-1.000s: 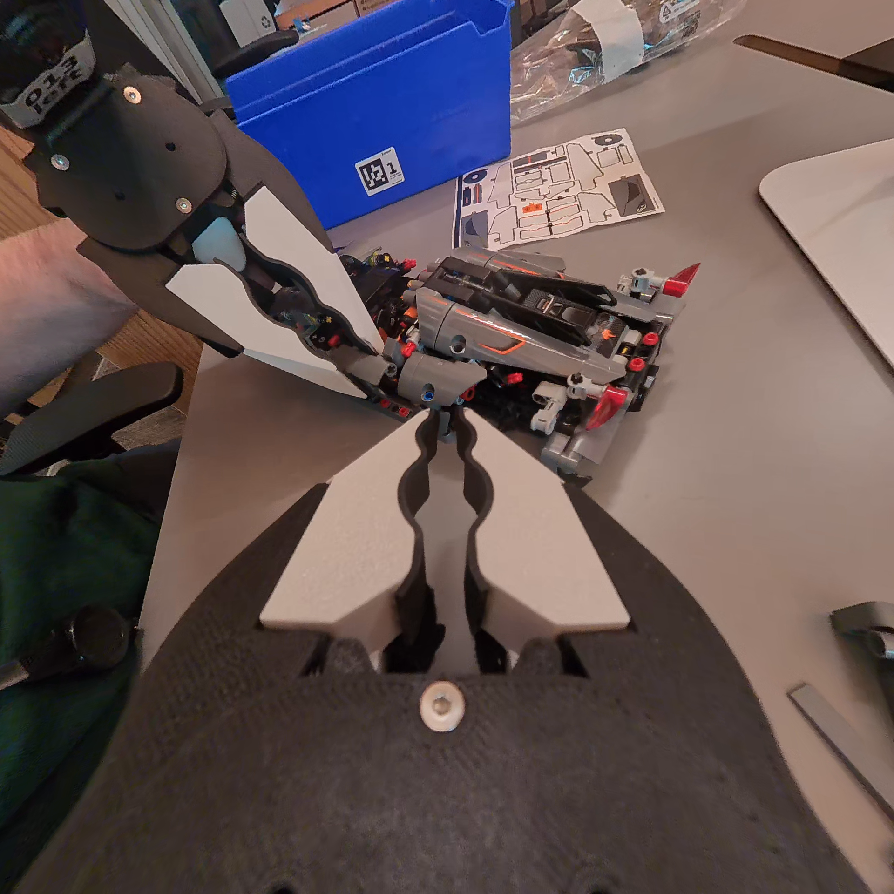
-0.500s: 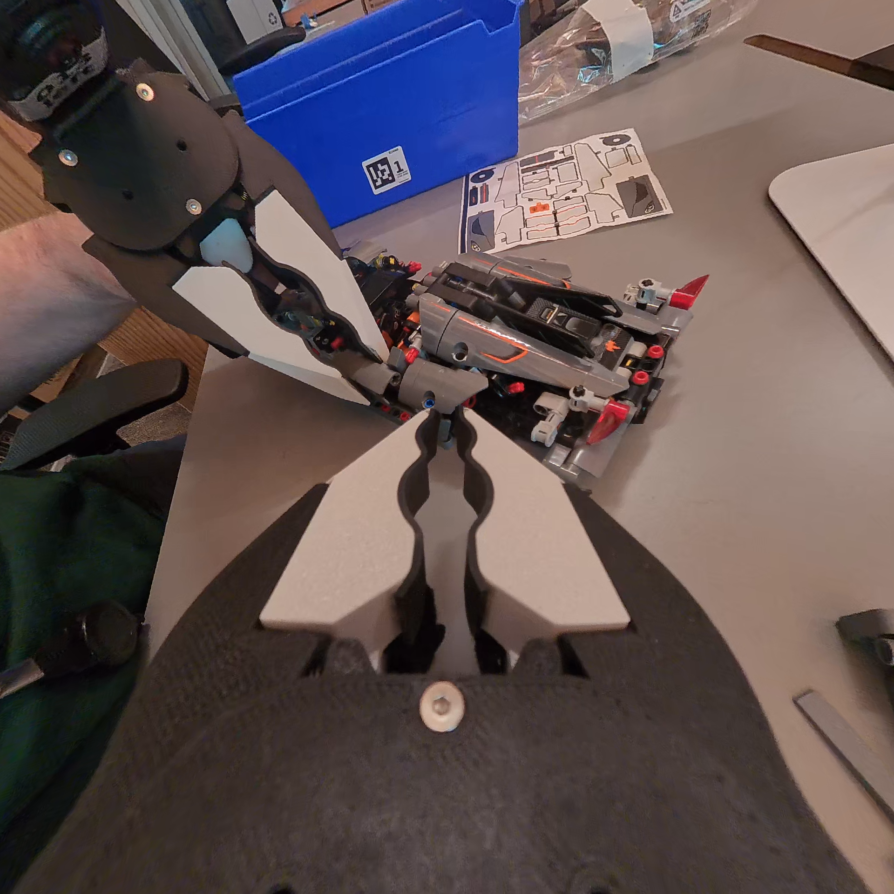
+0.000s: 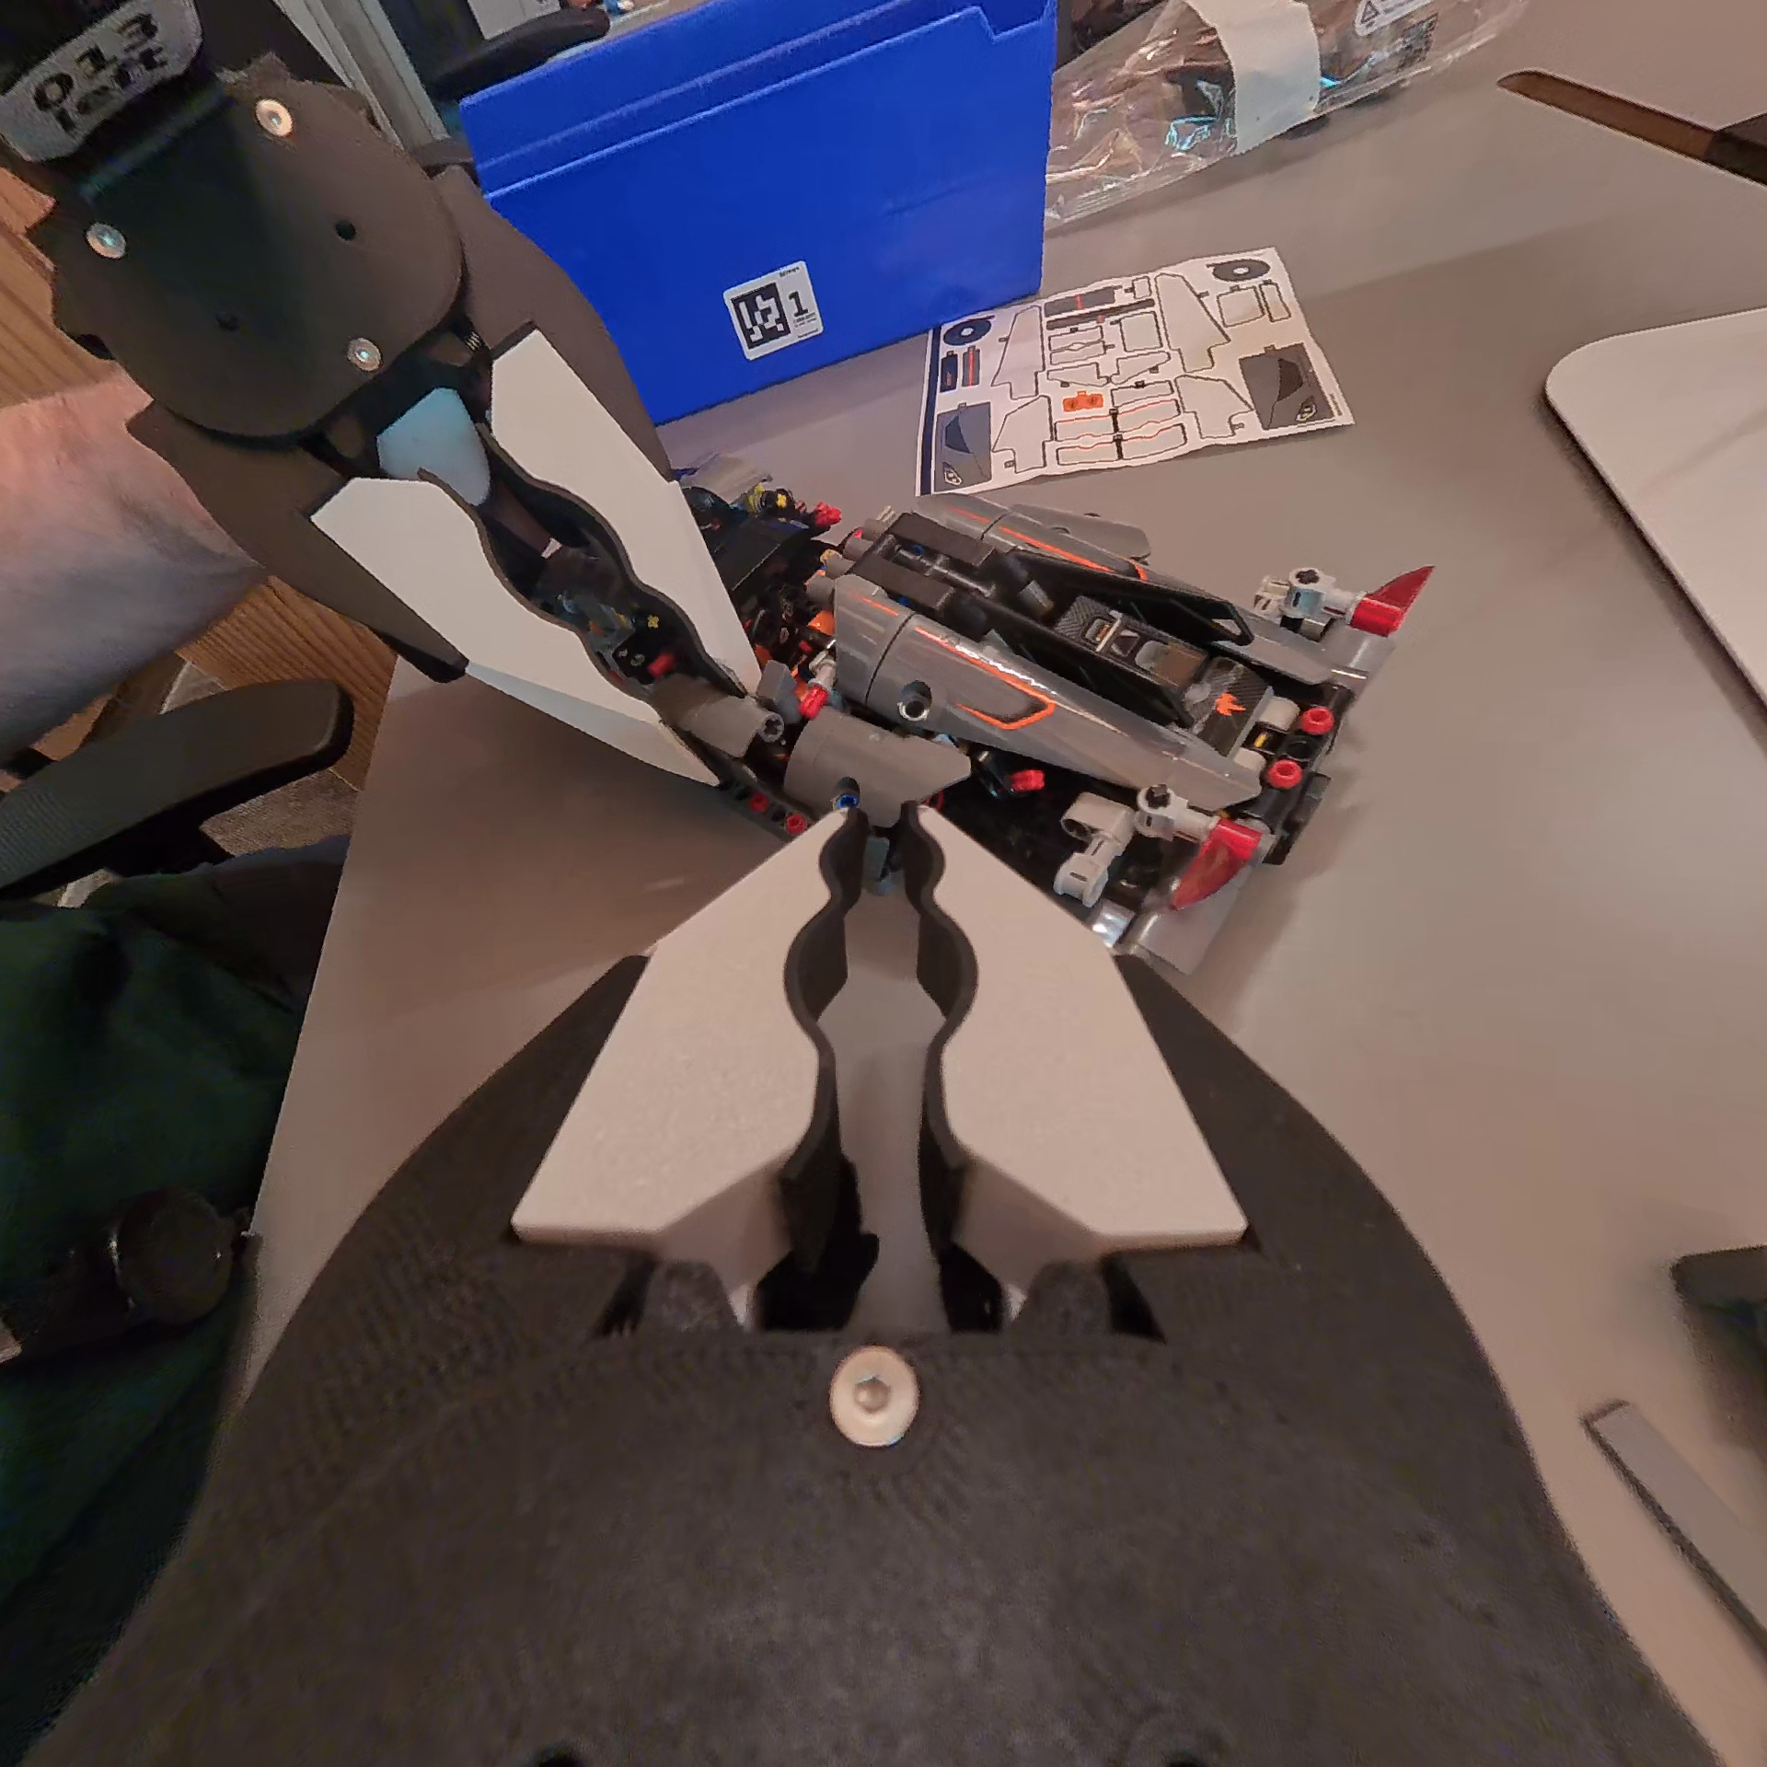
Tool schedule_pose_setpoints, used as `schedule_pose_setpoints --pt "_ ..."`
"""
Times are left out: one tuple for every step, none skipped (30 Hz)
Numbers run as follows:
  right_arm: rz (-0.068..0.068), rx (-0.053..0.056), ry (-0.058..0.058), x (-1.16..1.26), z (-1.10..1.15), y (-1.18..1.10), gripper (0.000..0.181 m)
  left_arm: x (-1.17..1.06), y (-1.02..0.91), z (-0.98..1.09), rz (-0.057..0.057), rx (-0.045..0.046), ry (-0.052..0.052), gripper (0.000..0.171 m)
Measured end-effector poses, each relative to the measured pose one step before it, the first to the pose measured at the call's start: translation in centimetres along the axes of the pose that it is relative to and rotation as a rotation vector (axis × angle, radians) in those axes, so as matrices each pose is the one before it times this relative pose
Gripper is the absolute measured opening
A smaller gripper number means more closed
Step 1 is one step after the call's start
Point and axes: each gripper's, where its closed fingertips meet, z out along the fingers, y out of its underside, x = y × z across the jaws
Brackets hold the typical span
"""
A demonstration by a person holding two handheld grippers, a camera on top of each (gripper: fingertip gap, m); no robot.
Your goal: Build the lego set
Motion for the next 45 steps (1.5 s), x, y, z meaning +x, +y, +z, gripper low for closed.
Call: schedule_pose_setpoints --pt "-0.0010 -0.0016 0.0000 -0.011 0.072 0.034 0.007 -0.002 0.012 -0.063 0.0004 -0.00140 -0.0032 0.015" --pt "0.0028 -0.0001 -0.0049 -0.048 0.060 0.031 0.009 -0.024 -0.014 -0.079 -0.0003 0.00123 -0.0043 0.015" --pt "-0.0014 0.0027 -0.0052 -0.075 0.037 -0.032 0.012 -0.004 -0.016 -0.073 -0.0042 0.00426 -0.0014 0.015" --pt "-0.0089 0.0065 -0.0084 -0.193 0.021 -0.112 0.013 -0.040 -0.025 -0.079 -0.0038 0.00713 -0.0031 0.015" --pt "-0.0124 0.0054 -0.0042 -0.164 0.028 -0.125 0.015 -0.030 -0.026 -0.085 -0.0044 0.01081 -0.0020 0.015" --pt "-0.0128 0.0003 0.0019 -0.091 0.068 -0.029 0.016 -0.017 -0.027 -0.075 -0.0076 0.01199 0.0001 0.015" --pt "-0.0095 -0.0062 0.0050 0.006 0.102 0.107 0.016 -0.052 -0.047 -0.091 -0.0043 0.01150 -0.0041 0.015" --pt "-0.0034 -0.0119 0.0047 0.053 0.133 0.233 0.017 -0.044 -0.041 -0.110 -0.0031 0.01030 -0.0049 0.015" --pt "0.0000 -0.0116 0.0032 0.070 0.127 0.227 0.016 -0.024 -0.012 -0.106 -0.0027 0.00907 -0.0033 0.015" --pt "0.0005 -0.0065 0.0023 0.058 0.083 0.147 0.016 -0.012 0.026 -0.097 -0.0009 0.00768 -0.0032 0.015" --pt "0.0008 -0.0034 0.0015 0.044 0.056 0.082 0.016 -0.039 0.014 -0.102 -0.0018 0.00800 -0.0047 0.015" --pt "0.0014 -0.0031 0.0025 0.074 0.024 0.091 0.016 -0.022 0.028 -0.113 -0.0041 0.00605 -0.0024 0.015" --pt "0.0015 -0.0019 0.0041 0.109 -0.014 0.060 0.016 -0.034 0.031 -0.127 -0.0006 0.00457 -0.0035 0.015" --pt "0.0015 0.0017 0.0036 0.094 -0.044 -0.007 0.015 -0.014 0.075 -0.143 -0.0013 0.00238 -0.0024 0.015" --pt "0.0024 0.0034 0.0020 0.069 -0.060 -0.040 0.015 -0.075 0.067 -0.176 -0.0054 0.00369 -0.0035 0.015" --pt "0.0020 0.0030 0.0030 0.084 -0.067 -0.044 0.015 -0.039 0.106 -0.168 -0.0056 0.00291 -0.0005 0.015" --pt "0.0008 0.0011 0.0033 0.085 -0.062 -0.013 0.015 -0.088 0.111 -0.197 -0.0037 0.00192 -0.0035 0.015" --pt "0.0010 0.0000 0.0016 0.057 -0.042 0.012 0.015 -0.106 0.138 -0.210 -0.0053 -0.00204 -0.0055 0.015" --pt "0.0013 0.0007 0.0002 0.022 -0.023 -0.003 0.015 -0.124 0.148 -0.186 -0.0059 -0.00067 -0.0065 0.015" --pt "0.0002 0.0006 -0.0001 -0.012 -0.006 -0.013 0.015 -0.095 0.104 -0.163 -0.0097 0.00298 -0.0039 0.015" --pt "-0.0020 0.0004 -0.0003 -0.044 0.013 -0.033 0.015 -0.065 0.070 -0.129 -0.0086 0.00432 -0.0035 0.015" --pt "-0.0030 -0.0006 -0.0007 -0.062 0.018 -0.010 0.015 -0.085 0.064 -0.091 -0.0052 0.00274 -0.0078 0.015" --pt "-0.0027 -0.0009 0.0002 -0.038 0.002 -0.002 0.015 -0.278 0.028 -0.070 -0.0038 -0.00163 -0.0242 0.019" --pt "-0.0025 0.0013 0.0003 -0.032 -0.006 -0.034 0.015 -0.313 0.008 -0.066 -0.0056 -0.00760 -0.0302 0.026" --pt "-0.0011 0.0029 -0.0004 -0.026 -0.027 -0.058 0.015 -0.063 -0.078 -0.126 0.0022 -0.00570 -0.0204 0.027" --pt "0.0012 0.0018 -0.0009 -0.004 -0.017 -0.037 0.015 0.002 -0.219 -0.136 0.0141 0.00357 -0.0248 0.028" --pt "0.0019 -0.0002 -0.0007 -0.009 -0.003 0.001 0.015 0.026 -0.169 -0.097 0.0068 -0.00320 -0.0241 0.030" --pt "0.0004 0.0000 -0.0001 -0.005 -0.004 -0.009 0.015 0.039 -0.059 -0.003 0.0020 -0.01184 -0.0241 0.034" --pt "-0.0012 0.0007 -0.0009 -0.045 0.002 -0.034 0.015 -0.098 0.037 0.082 0.0039 -0.01872 -0.0356 0.036" --pt "-0.0013 0.0006 -0.0018 -0.084 0.016 -0.034 0.015 0.056 -0.102 0.193 0.0072 -0.01335 -0.0268 0.037" --pt "-0.0021 -0.0001 -0.0018 -0.101 0.028 -0.039 0.015 0.314 -0.024 0.306 0.0137 -0.02321 -0.0065 0.038" --pt "-0.0040 -0.0011 -0.0001 -0.077 0.022 -0.024 0.015 -0.197 -0.017 0.289 0.0122 -0.02432 -0.0342 0.036" --pt "-0.0042 -0.0014 0.0009 -0.062 0.007 -0.013 0.014 -0.016 -0.278 0.199 0.0089 -0.00289 -0.0140 0.033" --pt "-0.0026 -0.0005 0.0009 -0.031 0.002 -0.018 0.014 0.378 -0.354 0.176 -0.0030 0.00705 0.0200 0.030" --pt "-0.0010 -0.0005 0.0004 -0.017 -0.005 0.002 0.014 -0.039 -0.035 0.198 -0.0125 -0.01029 -0.0017 0.026" --pt "-0.0004 -0.0015 0.0012 0.012 -0.016 0.025 0.014 -0.118 0.029 0.119 -0.0014 -0.00522 -0.0066 0.026" --pt "-0.0006 -0.0011 0.0021 0.034 -0.020 0.021 0.014 -0.023 -0.037 -0.035 -0.0107 0.00343 0.0040 0.026" --pt "-0.0005 0.0004 0.0016 0.037 -0.032 -0.013 0.014 -0.057 -0.045 -0.177 -0.0184 0.01211 0.0066 0.025" --pt "0.0004 0.0009 0.0001 0.004 -0.017 -0.014 0.014 -0.160 -0.056 -0.326 -0.0197 0.01812 0.0025 0.025" --pt "0.0004 0.0004 -0.0006 -0.005 -0.008 -0.013 0.014 -0.087 -0.040 -0.369 -0.0248 0.01890 0.0112 0.025" --pt "-0.0009 0.0002 0.0002 -0.015 -0.012 -0.014 0.014 -0.094 0.042 -0.345 -0.0264 0.01665 0.0102 0.025" --pt "-0.0009 0.0003 -0.0004 -0.024 0.001 -0.022 0.014 -0.162 0.062 -0.345 -0.0225 0.01839 0.0010 0.026" --pt "-0.0003 0.0004 -0.0015 -0.041 0.019 -0.021 0.014 -0.093 0.160 -0.284 -0.0208 0.01483 0.0021 0.025" --pt "-0.0011 -0.0007 -0.0004 -0.023 0.015 0.016 0.014 -0.160 0.141 -0.295 -0.0189 0.01559 -0.0032 0.025" --pt "-0.0010 -0.0021 0.0010 0.011 0.020 0.037 0.014 -0.233 0.100 -0.328 -0.0224 0.01789 -0.0077 0.026"
